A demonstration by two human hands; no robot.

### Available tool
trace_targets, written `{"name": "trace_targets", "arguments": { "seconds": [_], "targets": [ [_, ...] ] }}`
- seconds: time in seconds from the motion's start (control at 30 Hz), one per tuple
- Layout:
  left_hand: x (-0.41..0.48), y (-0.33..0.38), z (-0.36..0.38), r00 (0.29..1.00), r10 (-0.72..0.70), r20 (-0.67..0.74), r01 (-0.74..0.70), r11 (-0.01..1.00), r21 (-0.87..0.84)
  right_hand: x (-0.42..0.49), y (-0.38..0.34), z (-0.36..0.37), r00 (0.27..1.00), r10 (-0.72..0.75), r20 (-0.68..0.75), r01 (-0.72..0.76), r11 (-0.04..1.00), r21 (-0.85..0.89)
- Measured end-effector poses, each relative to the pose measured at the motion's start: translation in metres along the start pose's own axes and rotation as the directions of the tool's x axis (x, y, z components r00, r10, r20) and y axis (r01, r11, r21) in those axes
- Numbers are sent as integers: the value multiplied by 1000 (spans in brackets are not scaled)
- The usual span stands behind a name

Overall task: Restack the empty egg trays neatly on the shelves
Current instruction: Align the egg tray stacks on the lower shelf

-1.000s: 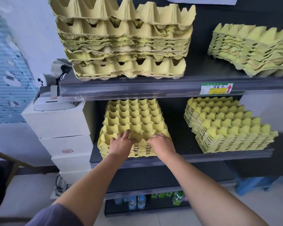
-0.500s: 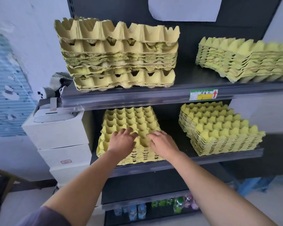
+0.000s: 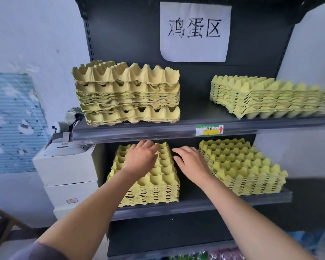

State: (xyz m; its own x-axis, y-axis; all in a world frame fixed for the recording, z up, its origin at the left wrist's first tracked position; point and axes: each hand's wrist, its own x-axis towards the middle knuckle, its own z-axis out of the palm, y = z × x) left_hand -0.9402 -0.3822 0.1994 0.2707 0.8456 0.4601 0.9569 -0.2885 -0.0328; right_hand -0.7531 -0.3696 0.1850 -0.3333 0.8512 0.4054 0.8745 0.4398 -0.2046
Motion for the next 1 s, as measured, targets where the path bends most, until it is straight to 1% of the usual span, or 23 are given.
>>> {"name": "trace_targets", "arguments": {
  "seconds": [0.2, 0.37, 0.43, 0.53, 0.6, 0.7, 0.77, 0.87, 1.0],
  "targets": [
    [12, 18, -41, 981, 8, -192, -3, 1000, 25, 19, -8, -58, 981, -145, -129, 151, 988, 33],
    [19, 11, -72, 958, 2, -287, 28, 995, 100, 45, -29, -91, 945, -259, -199, 268, 963, 20],
    [22, 2, -85, 948, 23, -318, 29, 987, 158, 57, -38, -101, 926, -306, -222, 306, 951, -34],
    [29, -17, -103, 928, 26, -372, 78, 962, 263, 77, -54, -111, 874, -379, -305, 325, 921, -213],
    [33, -34, -111, 931, -14, -366, 134, 942, 306, 94, -65, -117, 874, -382, -301, 282, 902, -326],
    [39, -57, -118, 952, -74, -296, 181, 918, 352, 120, -78, -123, 924, -327, -200, 212, 871, -443],
    [45, -67, -121, 953, -110, -283, 207, 917, 340, 134, -82, -122, 947, -284, -151, 178, 853, -491],
    [58, -72, -125, 956, -115, -270, 205, 920, 335, 142, -80, -118, 959, -256, -119, 151, 822, -550],
    [73, -71, -124, 969, -79, -234, 159, 925, 345, 140, -80, -118, 951, -285, -117, 155, 771, -618]
  ]
}}
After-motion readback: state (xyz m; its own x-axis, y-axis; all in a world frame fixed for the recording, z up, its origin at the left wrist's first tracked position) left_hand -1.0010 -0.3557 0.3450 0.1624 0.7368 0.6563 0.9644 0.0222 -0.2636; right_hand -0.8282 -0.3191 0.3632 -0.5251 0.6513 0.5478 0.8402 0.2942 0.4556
